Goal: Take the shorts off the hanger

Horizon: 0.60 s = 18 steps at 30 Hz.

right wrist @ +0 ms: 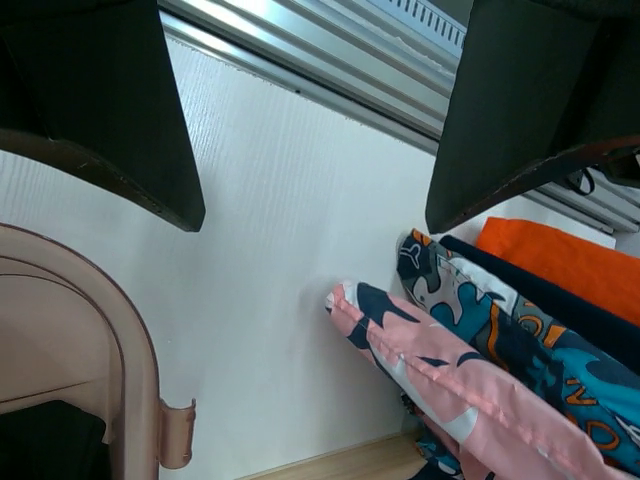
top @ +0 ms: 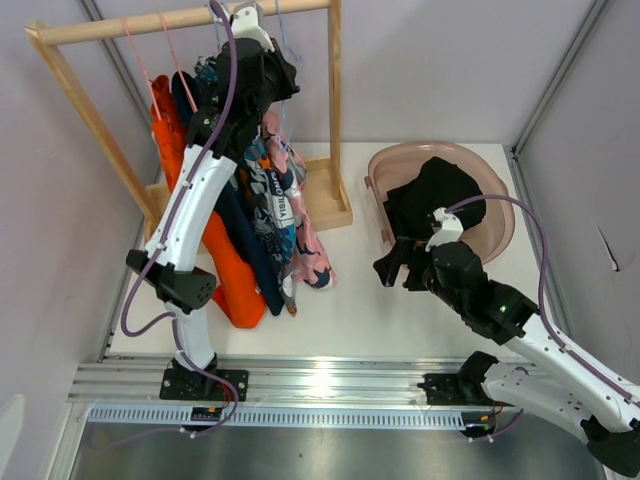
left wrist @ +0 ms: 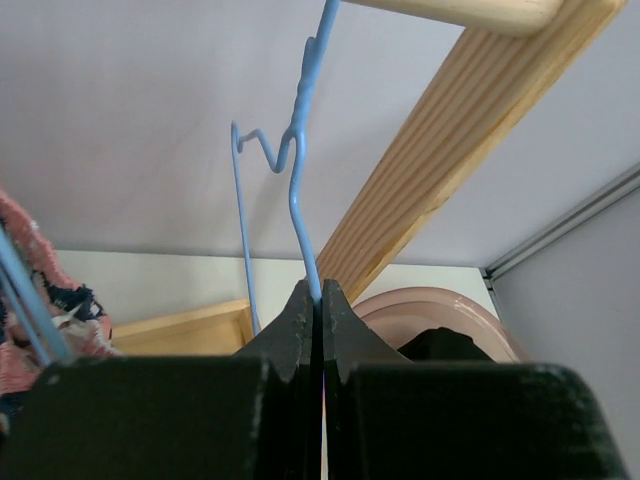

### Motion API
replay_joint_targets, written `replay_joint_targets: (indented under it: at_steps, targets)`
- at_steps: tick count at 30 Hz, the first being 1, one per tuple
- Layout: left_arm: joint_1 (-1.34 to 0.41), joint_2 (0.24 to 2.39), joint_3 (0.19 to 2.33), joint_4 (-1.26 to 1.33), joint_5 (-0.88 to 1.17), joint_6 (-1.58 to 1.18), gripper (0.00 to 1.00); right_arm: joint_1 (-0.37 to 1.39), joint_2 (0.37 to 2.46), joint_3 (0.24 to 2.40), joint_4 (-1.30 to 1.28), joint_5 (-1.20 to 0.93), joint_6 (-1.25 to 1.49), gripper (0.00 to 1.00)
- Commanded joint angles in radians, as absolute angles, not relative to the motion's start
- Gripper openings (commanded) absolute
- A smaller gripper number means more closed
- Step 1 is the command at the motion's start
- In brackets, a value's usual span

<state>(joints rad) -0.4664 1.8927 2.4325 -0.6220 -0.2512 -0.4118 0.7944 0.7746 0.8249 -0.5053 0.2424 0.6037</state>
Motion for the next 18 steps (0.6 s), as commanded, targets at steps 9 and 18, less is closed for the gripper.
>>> replay_joint_targets:
  at_steps: [9,18]
  targets:
    - [-0.457,1.775,2.330,-0.595,-0.081,-0.451,0.59,0.845,0.825,0.825,-0.465,0.327,0.640,0.99]
    - [-0.457,1.600,2.255,-0.646,-0.055,-0.453,0.78,0.960,0.831,0.818,-0.480,0.414,0.686,0.99]
